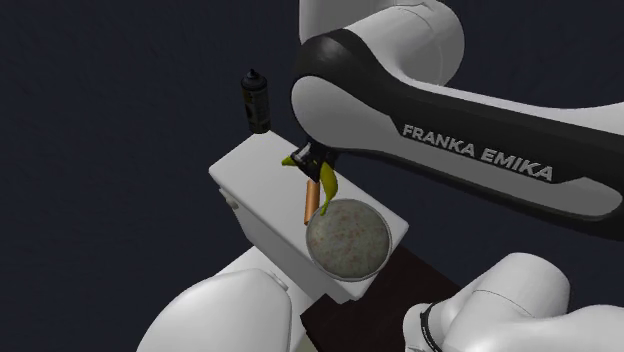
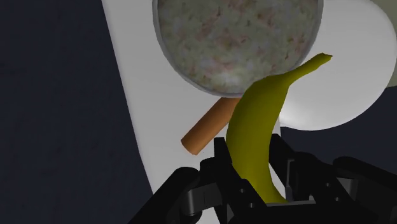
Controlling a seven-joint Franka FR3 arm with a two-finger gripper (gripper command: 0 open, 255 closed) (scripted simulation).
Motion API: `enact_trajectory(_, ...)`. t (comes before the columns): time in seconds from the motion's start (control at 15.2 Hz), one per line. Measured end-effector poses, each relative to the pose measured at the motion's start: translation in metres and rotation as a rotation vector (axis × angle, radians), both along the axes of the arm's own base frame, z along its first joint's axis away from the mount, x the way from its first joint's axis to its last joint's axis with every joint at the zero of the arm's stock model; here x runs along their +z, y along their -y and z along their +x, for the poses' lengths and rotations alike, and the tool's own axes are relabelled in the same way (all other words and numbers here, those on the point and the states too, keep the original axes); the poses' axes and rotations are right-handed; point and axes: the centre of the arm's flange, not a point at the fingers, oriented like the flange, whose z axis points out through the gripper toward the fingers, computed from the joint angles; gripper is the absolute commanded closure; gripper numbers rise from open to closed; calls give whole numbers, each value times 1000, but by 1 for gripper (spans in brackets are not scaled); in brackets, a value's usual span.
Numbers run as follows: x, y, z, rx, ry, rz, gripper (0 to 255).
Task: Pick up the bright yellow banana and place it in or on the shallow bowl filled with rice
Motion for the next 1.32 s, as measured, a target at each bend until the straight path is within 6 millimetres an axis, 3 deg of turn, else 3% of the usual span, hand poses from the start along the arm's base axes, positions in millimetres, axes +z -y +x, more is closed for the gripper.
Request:
enact_trajectory(0.53, -2, 9, -100, 0, 0, 0, 255)
enact_trajectory(1.32, -62, 8, -108, 0, -1, 0, 255)
